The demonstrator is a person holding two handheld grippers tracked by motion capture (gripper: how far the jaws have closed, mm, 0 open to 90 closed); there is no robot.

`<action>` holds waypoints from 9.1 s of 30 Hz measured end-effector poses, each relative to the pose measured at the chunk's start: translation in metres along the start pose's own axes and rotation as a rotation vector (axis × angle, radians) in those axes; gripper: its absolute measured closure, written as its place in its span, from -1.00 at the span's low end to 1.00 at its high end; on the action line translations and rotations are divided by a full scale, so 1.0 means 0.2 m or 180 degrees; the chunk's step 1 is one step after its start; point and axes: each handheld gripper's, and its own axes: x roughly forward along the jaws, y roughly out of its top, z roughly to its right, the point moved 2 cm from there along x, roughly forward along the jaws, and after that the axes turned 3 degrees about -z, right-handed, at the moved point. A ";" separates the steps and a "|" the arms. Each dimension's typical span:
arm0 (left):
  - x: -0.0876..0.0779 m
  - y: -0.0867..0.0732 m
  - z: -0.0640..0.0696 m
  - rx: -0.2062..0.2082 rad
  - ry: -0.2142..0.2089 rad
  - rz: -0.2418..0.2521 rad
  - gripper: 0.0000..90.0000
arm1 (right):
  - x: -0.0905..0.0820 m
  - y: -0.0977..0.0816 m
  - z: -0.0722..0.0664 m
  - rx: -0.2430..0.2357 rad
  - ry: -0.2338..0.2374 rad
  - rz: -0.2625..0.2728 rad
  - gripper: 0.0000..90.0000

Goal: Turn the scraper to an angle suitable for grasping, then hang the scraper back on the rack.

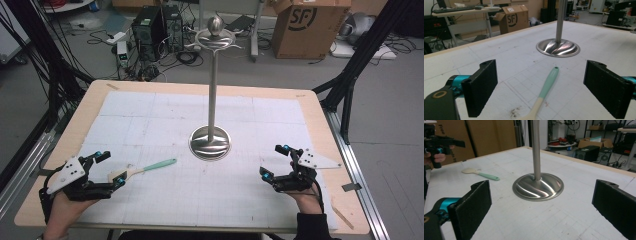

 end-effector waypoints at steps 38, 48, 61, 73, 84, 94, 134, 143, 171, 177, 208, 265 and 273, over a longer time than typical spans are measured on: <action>0.25 0.07 -0.11 0.0403 -0.0733 -0.1239 -0.64 | 0.00 -0.01 -0.02 -0.0054 0.0069 -0.0045 -0.97; 0.35 0.09 -0.15 0.0552 -0.0999 -0.1764 -0.53 | 0.00 0.00 -0.03 -0.0053 0.0075 -0.0043 -0.97; 0.47 0.11 -0.14 0.0904 -0.1178 -0.2512 -0.11 | 0.00 0.00 -0.02 -0.0042 0.0081 -0.0033 -0.97; 0.52 0.12 -0.08 0.1252 -0.1116 -0.2936 0.39 | 0.00 0.00 -0.03 -0.0037 0.0105 -0.0006 -0.97; 0.57 0.09 -0.09 0.1108 -0.1195 -0.3210 0.50 | 0.01 -0.01 -0.03 -0.0036 0.0101 -0.0035 -0.97; 0.62 0.12 -0.07 0.1118 -0.1195 -0.3547 0.66 | 0.02 -0.01 -0.04 -0.0041 0.0110 -0.0094 -0.97; 0.41 0.25 -0.08 0.0340 -0.0784 -0.1979 0.79 | 0.01 -0.02 -0.03 -0.0070 0.0077 -0.0090 -0.97; 0.35 0.28 -0.08 0.0039 -0.0602 -0.1200 0.78 | 0.02 -0.02 -0.03 -0.0089 0.0074 -0.0089 -0.97; 0.45 0.56 0.04 0.0141 -0.0397 -0.0292 0.78 | 0.02 -0.02 -0.03 -0.0082 0.0088 -0.0097 -0.97; 0.47 0.65 0.06 0.0121 -0.0383 -0.0227 0.78 | 0.01 -0.02 -0.03 -0.0078 0.0085 -0.0091 -0.97; 0.50 1.05 0.11 0.0226 -0.0448 0.0037 0.78 | 0.02 -0.02 -0.03 -0.0090 0.0100 -0.0073 -0.97; 0.68 1.07 0.14 0.0192 -0.0547 -0.0029 0.77 | 0.01 -0.02 -0.02 -0.0038 0.0111 -0.0081 -0.97; 0.73 1.07 0.15 0.0158 -0.0557 -0.0027 0.78 | 0.01 -0.02 -0.01 -0.0048 0.0108 -0.0072 -0.97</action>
